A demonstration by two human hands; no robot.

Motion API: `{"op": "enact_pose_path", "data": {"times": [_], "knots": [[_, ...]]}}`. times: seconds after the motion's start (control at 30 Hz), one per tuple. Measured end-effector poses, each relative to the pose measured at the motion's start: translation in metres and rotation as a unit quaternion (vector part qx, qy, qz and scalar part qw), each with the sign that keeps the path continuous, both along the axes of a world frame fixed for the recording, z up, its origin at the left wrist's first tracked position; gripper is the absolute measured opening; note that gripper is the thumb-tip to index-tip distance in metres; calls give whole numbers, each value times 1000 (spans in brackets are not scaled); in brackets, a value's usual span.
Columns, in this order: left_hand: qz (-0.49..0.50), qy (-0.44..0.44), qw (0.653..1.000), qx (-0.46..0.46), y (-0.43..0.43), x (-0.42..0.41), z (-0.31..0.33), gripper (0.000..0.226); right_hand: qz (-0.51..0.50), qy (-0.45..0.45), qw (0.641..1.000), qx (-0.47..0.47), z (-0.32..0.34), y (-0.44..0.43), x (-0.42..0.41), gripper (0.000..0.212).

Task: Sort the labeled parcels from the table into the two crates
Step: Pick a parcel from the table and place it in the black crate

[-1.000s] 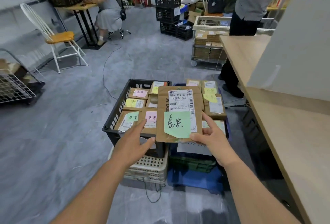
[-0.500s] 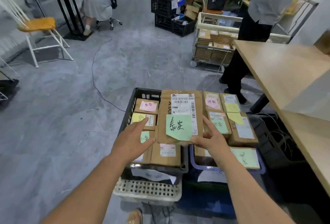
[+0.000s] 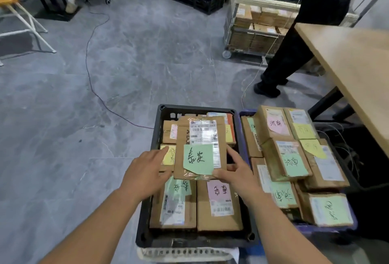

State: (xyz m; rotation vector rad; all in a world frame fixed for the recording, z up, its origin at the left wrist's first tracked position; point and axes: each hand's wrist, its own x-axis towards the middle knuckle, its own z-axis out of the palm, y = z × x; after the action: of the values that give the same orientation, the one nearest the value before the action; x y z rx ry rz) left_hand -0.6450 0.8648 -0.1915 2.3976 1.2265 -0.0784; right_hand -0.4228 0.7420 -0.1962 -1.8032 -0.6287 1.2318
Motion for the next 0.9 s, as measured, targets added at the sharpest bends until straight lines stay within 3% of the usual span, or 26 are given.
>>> {"op": "enact_pose_path", "data": {"times": [0.17,0.27,0.37,0.47,0.57,0.67,0.87,0.9], "knots": [[60,-118,983,-125,20,6,-39,45,17,17,999,-27,-45,46,-4,86],[89,-166,968,-164,34,14,-54,54,24,5,999,-26,-63,71,-6,84],[109,-182,963,-167,49,30,-73,63,94,-93,991,-27,-69,96,-4,70],[122,-185,962,-161,62,48,-95,66,143,-242,958,-61,-79,120,6,55],[123,-176,967,-137,71,60,-116,66,151,-313,929,-127,-90,137,13,41],[134,-167,970,-112,75,69,-132,61,210,-389,889,-115,-101,143,12,51],[146,-146,975,-77,76,73,-145,41,352,-511,778,-96,-108,136,7,28],[141,-141,977,-75,76,74,-146,39,354,-520,773,-82,-111,133,8,27]]}}
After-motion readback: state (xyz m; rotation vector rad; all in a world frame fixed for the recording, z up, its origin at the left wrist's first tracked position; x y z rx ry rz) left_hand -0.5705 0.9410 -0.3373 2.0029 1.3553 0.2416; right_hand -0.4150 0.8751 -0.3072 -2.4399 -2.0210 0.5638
